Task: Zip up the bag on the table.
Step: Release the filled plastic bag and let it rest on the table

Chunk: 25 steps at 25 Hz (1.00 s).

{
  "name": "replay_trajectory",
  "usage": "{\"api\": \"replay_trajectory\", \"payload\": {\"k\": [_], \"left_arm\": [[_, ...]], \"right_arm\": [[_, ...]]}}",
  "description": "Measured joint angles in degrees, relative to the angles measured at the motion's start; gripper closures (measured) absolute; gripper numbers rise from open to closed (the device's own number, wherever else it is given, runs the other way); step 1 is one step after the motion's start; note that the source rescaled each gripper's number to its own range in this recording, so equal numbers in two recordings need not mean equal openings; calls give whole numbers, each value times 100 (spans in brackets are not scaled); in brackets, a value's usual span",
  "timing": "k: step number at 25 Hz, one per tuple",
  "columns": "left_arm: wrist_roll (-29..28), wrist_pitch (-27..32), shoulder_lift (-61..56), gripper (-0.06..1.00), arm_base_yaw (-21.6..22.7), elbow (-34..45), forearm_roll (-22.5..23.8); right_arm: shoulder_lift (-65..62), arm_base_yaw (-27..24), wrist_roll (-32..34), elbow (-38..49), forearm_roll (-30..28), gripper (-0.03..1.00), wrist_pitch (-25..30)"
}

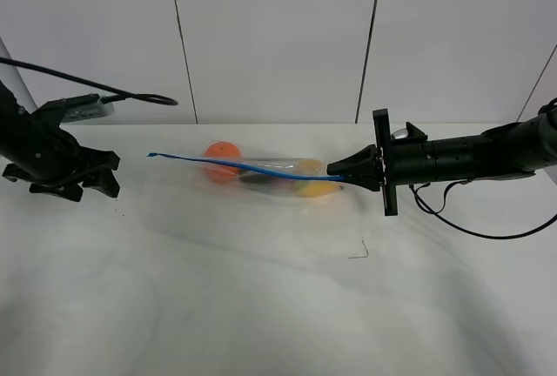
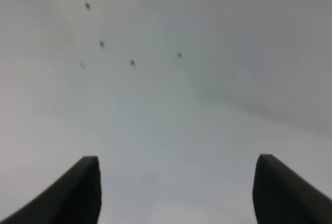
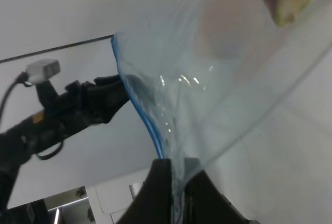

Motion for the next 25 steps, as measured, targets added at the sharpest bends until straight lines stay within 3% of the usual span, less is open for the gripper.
{"api": "replay_trajectory", "payload": {"k": [6,9,22,25], "left_arm": [[-1091,1087,0,7,-8,-649,991],[-1286,1462,0,7,-8,-765,1260],[-1328,2716,-122,7,-8,-784,1224],[-1091,2941,-157,7,-8,-797,1169]], "right_arm": [[0,0,5,0,0,97,0],[0,0,5,0,0,97,0],[0,0,-4,0,0,97,0],[0,0,-4,0,0,97,0]]}}
